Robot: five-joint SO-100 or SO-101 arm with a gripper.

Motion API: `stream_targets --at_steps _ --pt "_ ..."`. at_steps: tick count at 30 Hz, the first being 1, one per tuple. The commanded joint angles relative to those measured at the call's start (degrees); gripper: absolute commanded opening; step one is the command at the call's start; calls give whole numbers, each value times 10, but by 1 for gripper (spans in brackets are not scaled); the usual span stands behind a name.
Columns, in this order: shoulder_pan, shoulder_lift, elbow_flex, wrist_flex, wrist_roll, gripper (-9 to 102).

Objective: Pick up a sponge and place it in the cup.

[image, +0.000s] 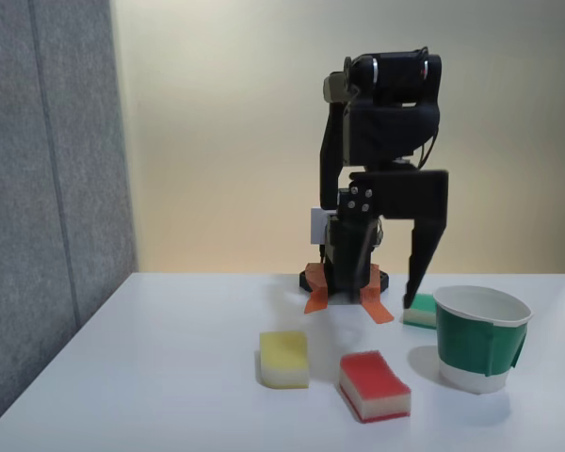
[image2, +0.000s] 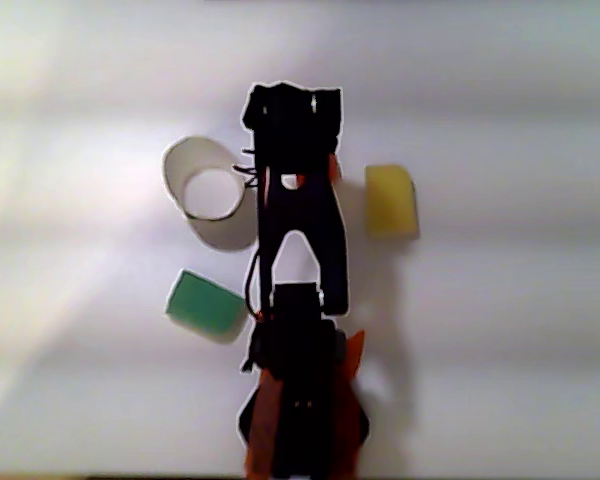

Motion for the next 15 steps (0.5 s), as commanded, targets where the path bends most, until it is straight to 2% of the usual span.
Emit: stream_targets --at_steps 1,7,15 --pt "-13 24 -7 -13 -14 30" --pt "-39 104 117 -125 -18 32" --pt "-64 86 124 -64 -8 32"
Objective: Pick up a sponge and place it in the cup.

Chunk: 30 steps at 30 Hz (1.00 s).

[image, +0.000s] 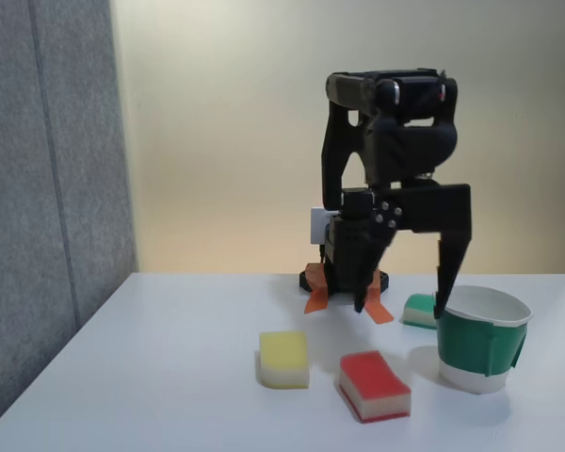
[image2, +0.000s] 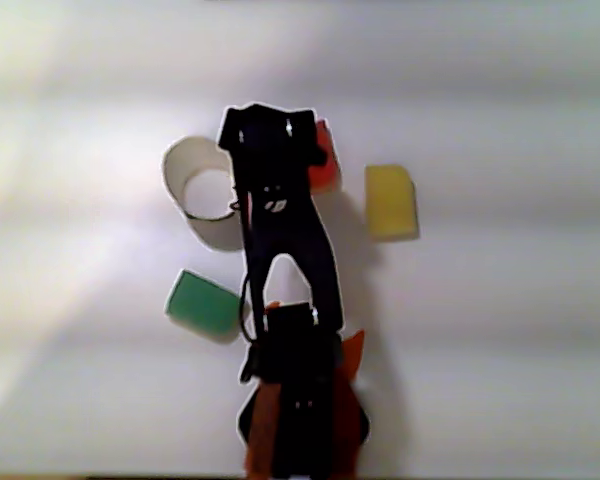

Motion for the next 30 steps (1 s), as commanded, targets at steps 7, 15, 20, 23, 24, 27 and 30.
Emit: stream_targets --at_steps 7,15,20,23,24,27,30 --pt "4 -16 -37 84 -76 33" --pt "4 -36 -40 105 -91 33" --pt "8 -125 -133 130 -106 33" --pt "14 -184 -201 163 -120 33" --pt "17 -190 -210 165 -121 33" --pt "24 -190 -217 165 -124 33" --pt "29 -186 -216 172 -128 33"
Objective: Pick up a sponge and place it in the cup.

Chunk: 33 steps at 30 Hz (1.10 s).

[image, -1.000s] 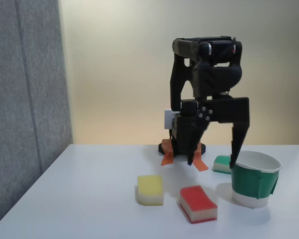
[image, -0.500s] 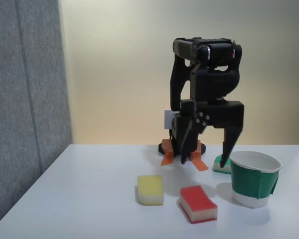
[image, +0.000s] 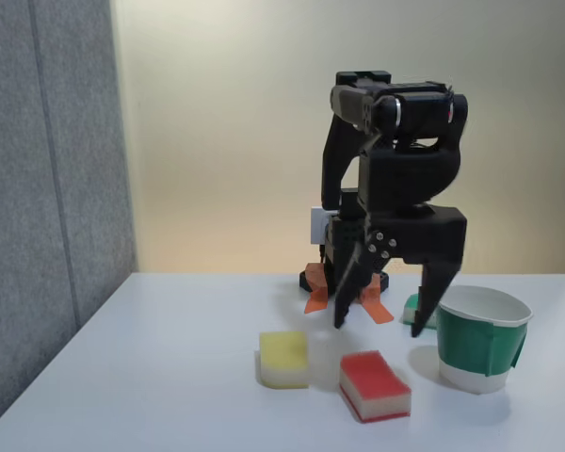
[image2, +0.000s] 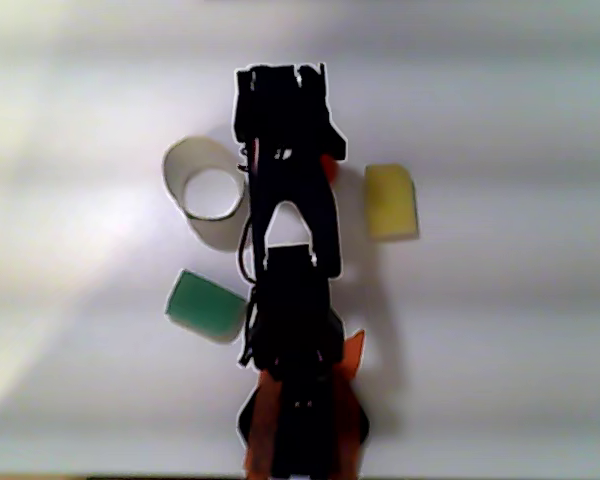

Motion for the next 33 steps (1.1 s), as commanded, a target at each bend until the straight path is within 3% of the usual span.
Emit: stream_targets --at_steps 1,19,33 --pt "-2 15 -13 14 -8 33" --pt "23 -36 -26 11 -16 33" --pt "22 42 85 -29 28 33"
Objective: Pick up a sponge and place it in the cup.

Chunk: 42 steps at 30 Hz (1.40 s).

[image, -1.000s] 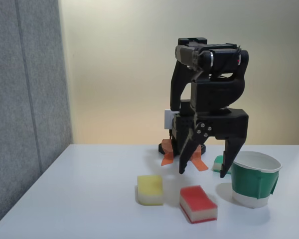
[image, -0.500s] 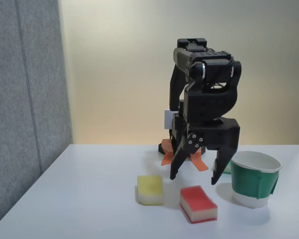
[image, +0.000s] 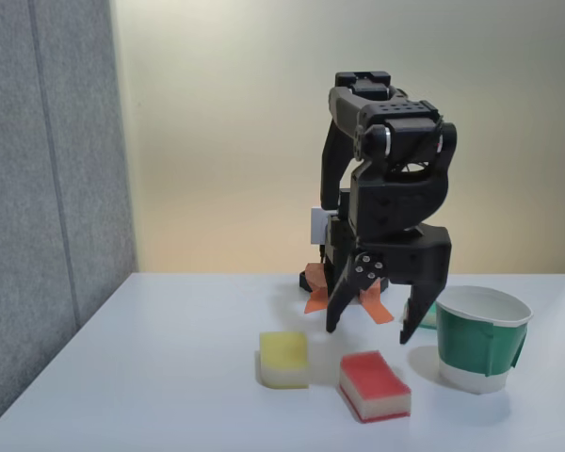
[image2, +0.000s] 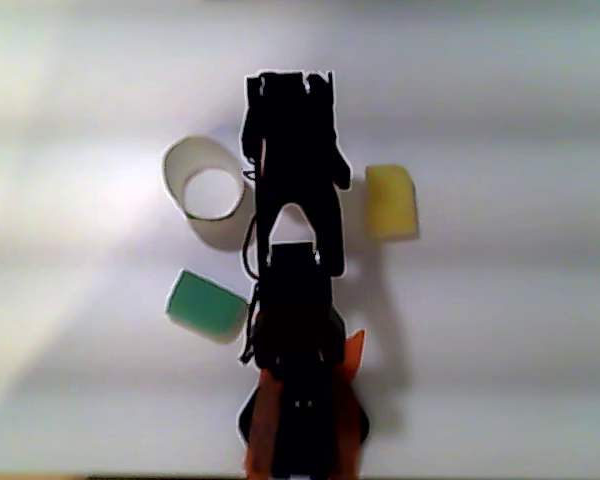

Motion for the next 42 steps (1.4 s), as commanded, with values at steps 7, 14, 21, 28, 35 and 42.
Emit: stream_targets --at_steps 7,14,21,28,35,42 --pt "0 61 46 -37 9 33" --pt "-4 74 83 -58 11 33" --pt "-6 81 116 -91 13 33" --pt "-3 70 114 -101 11 33" --pt "12 37 76 -99 16 33" --pt "20 -53 -38 -63 -10 33"
